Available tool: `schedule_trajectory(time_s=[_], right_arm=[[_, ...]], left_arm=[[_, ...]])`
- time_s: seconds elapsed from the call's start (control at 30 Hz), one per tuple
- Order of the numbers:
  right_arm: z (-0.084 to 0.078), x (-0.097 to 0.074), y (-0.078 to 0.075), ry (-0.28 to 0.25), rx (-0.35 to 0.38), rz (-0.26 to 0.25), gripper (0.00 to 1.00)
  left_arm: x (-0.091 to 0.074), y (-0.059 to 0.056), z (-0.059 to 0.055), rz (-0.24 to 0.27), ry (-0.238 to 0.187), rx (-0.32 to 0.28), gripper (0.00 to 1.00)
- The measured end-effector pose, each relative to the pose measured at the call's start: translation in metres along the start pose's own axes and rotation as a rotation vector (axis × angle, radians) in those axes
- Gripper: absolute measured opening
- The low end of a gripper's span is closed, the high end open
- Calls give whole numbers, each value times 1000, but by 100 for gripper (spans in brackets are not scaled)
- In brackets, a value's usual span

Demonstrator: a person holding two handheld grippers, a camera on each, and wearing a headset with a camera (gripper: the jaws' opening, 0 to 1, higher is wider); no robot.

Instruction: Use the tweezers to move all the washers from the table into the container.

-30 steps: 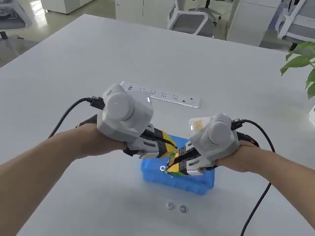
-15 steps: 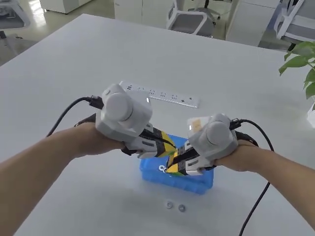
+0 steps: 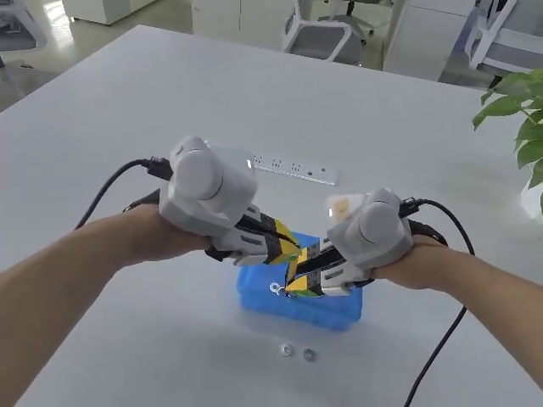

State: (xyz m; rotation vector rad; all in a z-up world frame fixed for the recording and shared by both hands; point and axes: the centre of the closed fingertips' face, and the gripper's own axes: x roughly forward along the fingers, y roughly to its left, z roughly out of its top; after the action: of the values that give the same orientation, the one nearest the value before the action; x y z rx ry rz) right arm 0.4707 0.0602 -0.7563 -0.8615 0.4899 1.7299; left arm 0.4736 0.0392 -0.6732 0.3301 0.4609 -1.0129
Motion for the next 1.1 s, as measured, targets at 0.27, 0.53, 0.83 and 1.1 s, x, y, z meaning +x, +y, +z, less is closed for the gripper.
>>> schedule_trajectory(time_s=[0.27,0.53,0.83,1.1], right_arm=[[1,-18,0,-7,7,-45,17],[-1,-38,4,-18,40,-98,20],[-13,-61,14,-26,127,-171,27],[-24,-74,26,-32,181,-217,32]], left_arm=[[-2,0,8,6,-5,7,5],[-4,-5,17,4,-8,14,5],[-11,-15,31,-12,-5,25,5],[-18,-19,38,-20,12,39,5]])
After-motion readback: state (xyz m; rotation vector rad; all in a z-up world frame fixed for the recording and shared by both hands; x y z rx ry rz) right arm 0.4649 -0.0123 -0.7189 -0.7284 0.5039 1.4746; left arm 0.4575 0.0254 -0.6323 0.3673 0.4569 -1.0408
